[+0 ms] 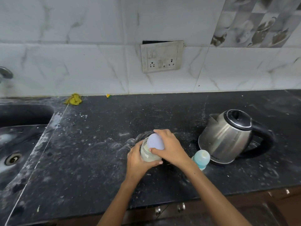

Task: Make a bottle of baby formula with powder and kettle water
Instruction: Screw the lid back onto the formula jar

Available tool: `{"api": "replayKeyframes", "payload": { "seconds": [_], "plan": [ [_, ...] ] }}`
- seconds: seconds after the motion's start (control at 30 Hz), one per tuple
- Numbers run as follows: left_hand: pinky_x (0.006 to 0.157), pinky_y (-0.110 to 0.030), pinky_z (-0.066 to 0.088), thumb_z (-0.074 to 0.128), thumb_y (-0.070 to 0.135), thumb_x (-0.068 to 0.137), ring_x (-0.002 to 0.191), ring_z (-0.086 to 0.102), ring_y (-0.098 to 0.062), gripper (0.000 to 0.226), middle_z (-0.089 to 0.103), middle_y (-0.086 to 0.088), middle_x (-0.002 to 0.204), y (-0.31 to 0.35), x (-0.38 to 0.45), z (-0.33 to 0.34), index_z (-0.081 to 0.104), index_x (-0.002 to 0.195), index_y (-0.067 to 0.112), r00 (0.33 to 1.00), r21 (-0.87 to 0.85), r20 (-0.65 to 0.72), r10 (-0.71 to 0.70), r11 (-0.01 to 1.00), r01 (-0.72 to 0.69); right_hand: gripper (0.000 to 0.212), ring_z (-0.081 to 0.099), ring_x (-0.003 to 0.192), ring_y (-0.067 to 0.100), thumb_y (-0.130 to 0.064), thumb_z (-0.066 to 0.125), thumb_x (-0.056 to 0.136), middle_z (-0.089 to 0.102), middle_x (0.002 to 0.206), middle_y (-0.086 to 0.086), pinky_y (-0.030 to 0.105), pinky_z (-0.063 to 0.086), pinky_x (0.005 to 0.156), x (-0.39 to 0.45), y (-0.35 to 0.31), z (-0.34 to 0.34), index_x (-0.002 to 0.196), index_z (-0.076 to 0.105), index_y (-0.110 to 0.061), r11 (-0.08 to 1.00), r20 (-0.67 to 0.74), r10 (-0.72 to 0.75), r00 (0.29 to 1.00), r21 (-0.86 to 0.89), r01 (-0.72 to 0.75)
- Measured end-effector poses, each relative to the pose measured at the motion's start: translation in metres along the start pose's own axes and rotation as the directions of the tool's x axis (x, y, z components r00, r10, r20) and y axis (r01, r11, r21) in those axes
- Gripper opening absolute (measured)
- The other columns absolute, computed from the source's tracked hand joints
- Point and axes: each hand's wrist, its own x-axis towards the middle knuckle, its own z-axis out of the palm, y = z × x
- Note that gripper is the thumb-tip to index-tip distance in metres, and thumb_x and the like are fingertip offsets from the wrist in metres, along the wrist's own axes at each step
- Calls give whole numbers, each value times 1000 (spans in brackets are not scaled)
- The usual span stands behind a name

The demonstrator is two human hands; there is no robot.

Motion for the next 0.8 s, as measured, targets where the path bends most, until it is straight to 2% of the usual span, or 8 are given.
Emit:
{"api": "replayKeyframes", "payload": {
  "seconds": [0.13, 0.27, 0.47, 0.53, 0.63, 0.7, 0.77, 0.8],
  "plan": [
    [75, -16, 47, 92, 41, 47, 98, 60, 6, 78, 65, 20, 106, -6, 3, 7, 52, 114, 41, 999, -53, -52, 11, 998, -14, 73, 46, 123, 22, -33, 73, 76, 41, 133, 1, 34, 42, 100, 9, -2, 0, 143, 43, -24, 997, 90, -52, 995, -51, 56],
    [76, -19, 50, 92, 43, 46, 98, 61, 1, 76, 65, 17, 105, -10, 4, 8, 56, 113, 35, 997, -67, -73, 8, 998, -13, 73, 48, 117, 23, -24, 76, 70, 42, 130, 1, 34, 44, 95, 20, -10, -4, 138, 48, -25, 982, 237, -114, 965, -122, 146],
    [76, -15, 41, 85, 51, 42, 99, 54, 1, 76, 60, 16, 105, -12, 4, 10, 58, 109, 27, 997, -41, -79, -13, 999, 10, 69, 51, 110, 22, -14, 79, 62, 47, 123, -2, 38, 47, 92, 31, -16, -14, 126, 59, -31, 956, 366, -162, 916, -171, 237],
    [78, -16, 43, 86, 50, 44, 101, 53, 2, 76, 59, 17, 106, -12, 4, 10, 58, 111, 28, 997, -42, -81, -16, 999, 13, 65, 55, 107, 26, -29, 80, 68, 49, 121, 4, 35, 47, 86, 28, -24, -12, 128, 55, -26, 935, 305, -130, 944, -279, 219],
    [77, -15, 43, 86, 50, 44, 101, 54, 2, 72, 59, 19, 104, -11, 2, 11, 59, 108, 30, 996, -48, -91, -13, 999, 9, 77, 62, 100, 33, -69, 65, 73, 56, 115, 13, 36, 46, 76, 23, -36, -4, 121, 52, -10, 865, 130, 23, 991, -499, 46],
    [78, -13, 41, 85, 51, 44, 102, 53, 4, 71, 58, 21, 103, -11, 2, 10, 58, 107, 32, 995, -41, -99, -4, 999, 0, 79, 65, 89, 29, -83, 49, 73, 65, 97, 9, 34, 42, 68, 21, -38, -8, 95, 58, -8, 819, 64, 56, 996, -574, -9],
    [80, -14, 41, 85, 51, 45, 104, 52, 3, 74, 59, 20, 106, -12, 2, 10, 57, 111, 33, 995, -28, -98, 4, 1000, -7, 74, 59, 66, 23, -84, 43, 75, 58, 68, 2, 29, 36, 56, 18, -33, -22, 65, 49, -11, 823, 20, 96, 995, -563, -68],
    [82, -16, 42, 85, 51, 45, 105, 52, 2, 76, 59, 19, 109, -14, 3, 10, 57, 114, 33, 995, -22, -95, 6, 1000, -9, 71, 55, 62, 21, -82, 47, 76, 54, 65, 1, 29, 34, 53, 16, -30, -27, 62, 47, -12, 843, 11, 100, 995, -533, -79]
  ]
}}
